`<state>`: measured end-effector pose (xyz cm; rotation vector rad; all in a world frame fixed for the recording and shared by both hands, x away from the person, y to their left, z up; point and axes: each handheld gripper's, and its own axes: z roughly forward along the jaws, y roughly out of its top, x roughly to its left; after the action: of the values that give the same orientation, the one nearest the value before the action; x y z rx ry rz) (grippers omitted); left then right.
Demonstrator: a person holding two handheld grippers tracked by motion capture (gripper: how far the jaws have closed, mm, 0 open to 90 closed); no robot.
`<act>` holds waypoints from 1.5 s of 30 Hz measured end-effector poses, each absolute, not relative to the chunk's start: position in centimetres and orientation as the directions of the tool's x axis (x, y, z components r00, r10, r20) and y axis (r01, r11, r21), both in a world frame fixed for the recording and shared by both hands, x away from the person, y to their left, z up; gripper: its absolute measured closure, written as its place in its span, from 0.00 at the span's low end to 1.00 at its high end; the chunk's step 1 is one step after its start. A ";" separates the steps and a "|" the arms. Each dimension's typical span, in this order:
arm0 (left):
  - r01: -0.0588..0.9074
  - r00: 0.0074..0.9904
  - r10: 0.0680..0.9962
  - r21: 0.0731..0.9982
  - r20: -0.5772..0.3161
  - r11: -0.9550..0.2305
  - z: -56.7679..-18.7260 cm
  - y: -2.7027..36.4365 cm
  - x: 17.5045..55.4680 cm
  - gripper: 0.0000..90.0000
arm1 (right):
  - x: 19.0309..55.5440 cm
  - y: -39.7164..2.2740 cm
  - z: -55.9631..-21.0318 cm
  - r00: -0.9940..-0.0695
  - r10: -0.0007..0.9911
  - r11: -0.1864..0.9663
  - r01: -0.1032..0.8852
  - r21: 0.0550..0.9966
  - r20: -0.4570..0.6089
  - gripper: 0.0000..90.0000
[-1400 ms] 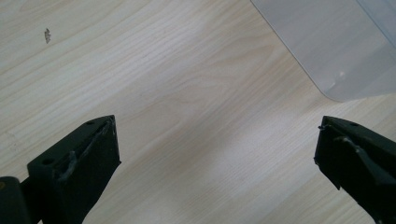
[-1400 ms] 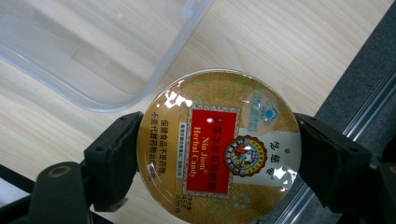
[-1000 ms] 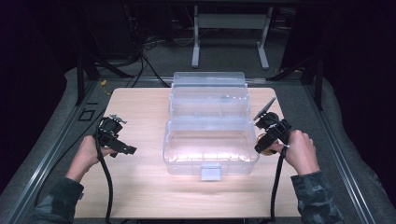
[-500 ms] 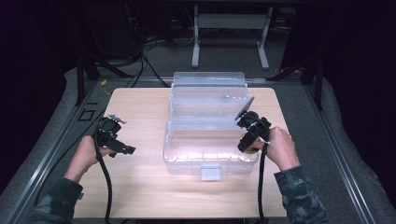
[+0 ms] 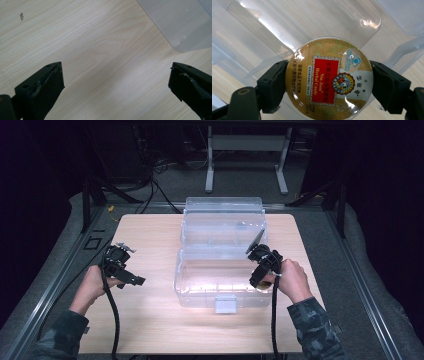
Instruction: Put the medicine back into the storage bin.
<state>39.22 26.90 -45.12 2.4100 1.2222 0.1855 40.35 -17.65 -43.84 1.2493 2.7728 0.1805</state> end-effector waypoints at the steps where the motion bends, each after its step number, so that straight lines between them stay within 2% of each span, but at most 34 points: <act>1: 0.738 0.602 0.795 0.433 -0.074 -0.518 -45.2 26.9 39.2 0.00 | 40.4 -17.7 -43.9 -0.658 0.752 0.656 0.742 0.142 -0.037 0.22; 24: 0.742 0.599 0.797 0.427 -0.076 -0.517 -45.5 27.0 39.3 0.00 | 40.2 -17.9 -44.9 -0.660 0.751 0.657 0.748 0.092 -0.001 0.22; 25: 0.742 0.599 0.797 0.427 -0.076 -0.517 -45.5 26.9 39.3 0.00 | 40.1 -17.9 -45.1 -0.653 0.758 0.649 0.753 0.107 0.001 0.21; 26: 0.742 0.598 0.797 0.429 -0.079 -0.514 -45.5 27.0 39.3 0.00 | 40.1 -18.0 -45.0 -0.659 0.752 0.654 0.749 0.106 0.011 0.15; 29: 0.743 0.597 0.798 0.430 -0.082 -0.512 -45.4 27.0 39.3 0.00 | 40.0 -18.1 -44.5 -0.664 0.748 0.656 0.744 0.130 0.025 0.14; 31: 0.741 0.600 0.796 0.433 -0.083 -0.513 -45.3 27.0 39.3 0.00 | 39.7 -18.2 -43.8 -0.659 0.752 0.649 0.745 0.156 0.015 0.09; 37: 0.737 0.602 0.794 0.444 -0.086 -0.511 -44.9 26.8 39.4 0.00 | 38.7 -19.2 -42.0 -0.677 0.736 0.650 0.716 0.253 0.024 0.08; 45: 0.724 0.612 0.786 0.457 -0.083 -0.516 -44.4 26.1 39.6 0.00 | 37.3 -19.3 -41.7 -0.717 0.696 0.674 0.668 0.316 0.032 0.13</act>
<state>39.63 26.07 -44.37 2.3881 1.1972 0.1851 37.28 -19.33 -41.69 1.1400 2.7905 0.4715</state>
